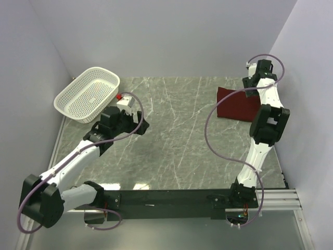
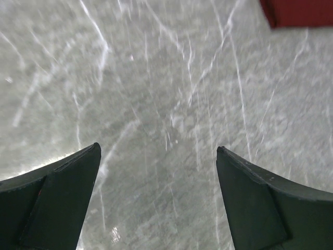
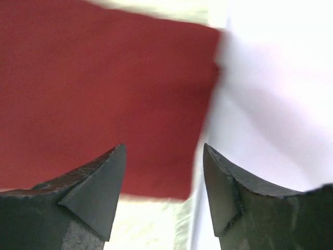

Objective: Fold and stack the t-shirts
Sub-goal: Neatly place the folded tshirt to the corner

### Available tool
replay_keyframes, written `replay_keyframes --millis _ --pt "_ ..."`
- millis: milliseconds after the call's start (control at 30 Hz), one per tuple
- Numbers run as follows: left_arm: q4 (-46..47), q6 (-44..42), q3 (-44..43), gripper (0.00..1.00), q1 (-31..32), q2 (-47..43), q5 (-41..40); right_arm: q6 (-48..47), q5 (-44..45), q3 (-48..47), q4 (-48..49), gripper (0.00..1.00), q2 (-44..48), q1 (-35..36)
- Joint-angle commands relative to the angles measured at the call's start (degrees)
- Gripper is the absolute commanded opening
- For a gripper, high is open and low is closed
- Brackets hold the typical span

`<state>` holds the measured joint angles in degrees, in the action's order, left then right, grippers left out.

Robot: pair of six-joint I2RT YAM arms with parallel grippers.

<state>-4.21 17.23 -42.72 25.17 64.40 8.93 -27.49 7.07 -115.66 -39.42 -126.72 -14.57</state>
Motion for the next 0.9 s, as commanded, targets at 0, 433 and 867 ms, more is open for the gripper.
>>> replay_keyframes --millis 0,433,867 --pt "1.22 0.16 -3.16 0.99 -0.91 -4.80 -3.91 -3.00 -18.10 5.16 -4.34 0.68 13.64 2.17" --pt "-13.62 4.56 -7.81 0.99 -9.34 -16.48 -22.09 8.32 -30.03 53.67 13.57 0.82 64.02 2.62" --pt "-18.47 3.25 -3.25 0.99 -9.70 -28.80 -22.99 31.61 -7.26 61.25 11.39 1.00 87.25 1.91"
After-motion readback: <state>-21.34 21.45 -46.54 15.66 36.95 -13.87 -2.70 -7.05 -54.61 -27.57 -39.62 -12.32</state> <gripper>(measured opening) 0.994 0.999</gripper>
